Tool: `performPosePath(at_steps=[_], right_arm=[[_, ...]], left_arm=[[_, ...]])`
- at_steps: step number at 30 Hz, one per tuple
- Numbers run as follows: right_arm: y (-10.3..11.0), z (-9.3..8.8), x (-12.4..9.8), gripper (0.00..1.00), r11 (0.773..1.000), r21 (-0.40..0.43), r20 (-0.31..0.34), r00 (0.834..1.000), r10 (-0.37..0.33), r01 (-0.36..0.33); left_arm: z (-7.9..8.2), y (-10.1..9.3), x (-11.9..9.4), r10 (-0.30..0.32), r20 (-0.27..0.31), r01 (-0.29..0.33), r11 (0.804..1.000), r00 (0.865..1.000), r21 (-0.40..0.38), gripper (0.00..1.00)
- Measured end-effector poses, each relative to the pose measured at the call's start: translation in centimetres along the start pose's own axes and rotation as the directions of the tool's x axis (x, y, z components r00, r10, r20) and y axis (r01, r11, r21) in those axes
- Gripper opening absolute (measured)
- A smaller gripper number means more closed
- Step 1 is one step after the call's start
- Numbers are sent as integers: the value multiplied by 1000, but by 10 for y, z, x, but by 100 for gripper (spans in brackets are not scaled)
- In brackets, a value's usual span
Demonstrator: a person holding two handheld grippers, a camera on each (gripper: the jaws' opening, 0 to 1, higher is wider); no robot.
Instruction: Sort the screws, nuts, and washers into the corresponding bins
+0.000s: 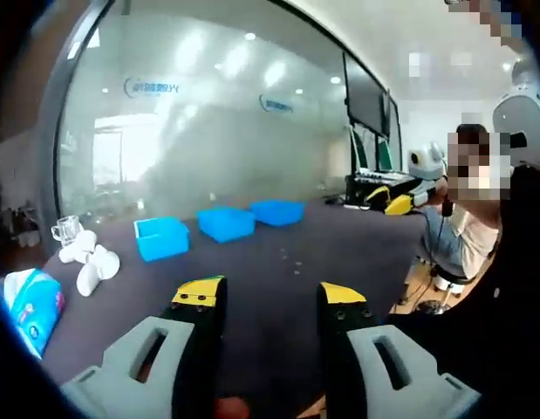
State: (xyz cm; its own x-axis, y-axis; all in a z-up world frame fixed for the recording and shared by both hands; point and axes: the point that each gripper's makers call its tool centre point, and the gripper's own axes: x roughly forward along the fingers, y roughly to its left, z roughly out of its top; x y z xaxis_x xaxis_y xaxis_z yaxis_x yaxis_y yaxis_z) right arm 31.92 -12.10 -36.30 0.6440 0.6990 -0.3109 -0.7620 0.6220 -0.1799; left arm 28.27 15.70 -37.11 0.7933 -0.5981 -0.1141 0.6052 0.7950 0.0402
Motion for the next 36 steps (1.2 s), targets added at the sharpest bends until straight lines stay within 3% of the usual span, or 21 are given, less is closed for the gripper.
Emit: performPosePath(at_steps=[11, 21, 27, 36], right_arm=[[15, 7, 29, 39, 987, -60, -110, 984, 139, -146], [29, 13, 57, 38, 959, -112, -220, 947, 233, -262], [30, 13, 78, 36, 937, -132, -297, 915, 274, -323], [37, 6, 97, 34, 885, -172, -432, 841, 327, -433]], left_arm=[[0, 1, -5, 4, -6, -4, 1000, 1000, 10, 41], [-4, -1, -4, -8, -23, 9, 1000, 1000, 10, 41], [-5, 1, -6, 0, -20, 0, 1000, 1000, -5, 41], [-7, 4, -11, 13, -19, -14, 1000, 1000, -20, 41]])
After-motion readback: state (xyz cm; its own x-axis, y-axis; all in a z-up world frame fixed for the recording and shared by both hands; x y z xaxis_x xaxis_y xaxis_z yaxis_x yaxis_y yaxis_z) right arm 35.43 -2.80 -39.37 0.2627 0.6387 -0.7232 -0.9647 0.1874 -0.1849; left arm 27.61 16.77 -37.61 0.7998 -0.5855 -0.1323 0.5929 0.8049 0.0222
